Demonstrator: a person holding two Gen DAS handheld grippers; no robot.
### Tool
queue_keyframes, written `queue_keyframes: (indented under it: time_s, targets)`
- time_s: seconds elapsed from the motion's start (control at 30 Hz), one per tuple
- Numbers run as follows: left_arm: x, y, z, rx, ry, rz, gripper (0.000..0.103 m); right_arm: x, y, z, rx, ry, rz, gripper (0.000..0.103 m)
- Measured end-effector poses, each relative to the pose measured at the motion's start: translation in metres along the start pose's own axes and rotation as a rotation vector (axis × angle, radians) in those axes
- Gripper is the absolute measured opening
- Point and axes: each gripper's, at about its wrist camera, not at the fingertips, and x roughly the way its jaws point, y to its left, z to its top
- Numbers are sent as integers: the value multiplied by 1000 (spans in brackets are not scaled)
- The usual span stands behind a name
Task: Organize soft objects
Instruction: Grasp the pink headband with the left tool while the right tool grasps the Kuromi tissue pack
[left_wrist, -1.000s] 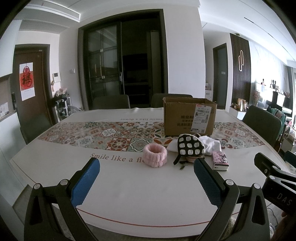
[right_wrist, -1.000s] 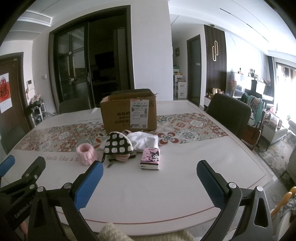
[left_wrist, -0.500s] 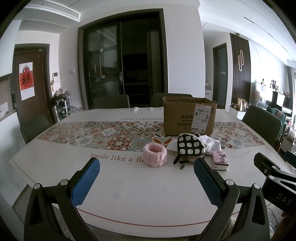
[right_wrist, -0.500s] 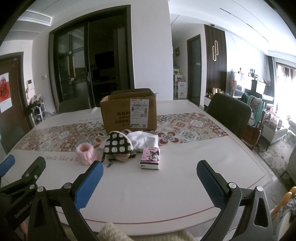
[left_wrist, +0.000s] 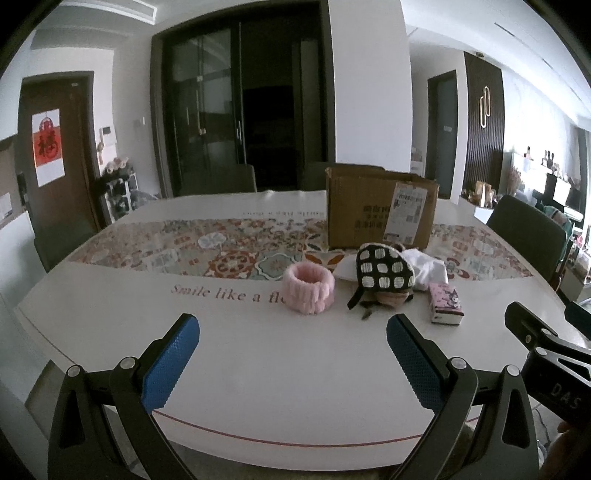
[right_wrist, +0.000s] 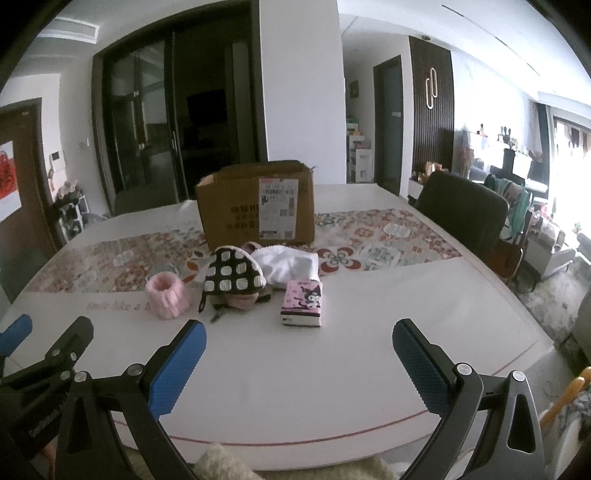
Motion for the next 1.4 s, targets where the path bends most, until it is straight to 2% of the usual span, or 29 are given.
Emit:
queue_keyframes:
  time_s: [0.2,0.57,0.8,1.4]
  targets:
    - [25,-3,0,5,45,-4,103,22,5,1,-5,38,-6,102]
    - [65,-10,16,31,35,4,103,67,9,17,-7,76,-23,102]
    - [102,-13,21,21,76,7,103,100,12,26,9,106,-23,102]
    - [187,-29,20,68,196,7,103,187,9,13,82,279,-48,100]
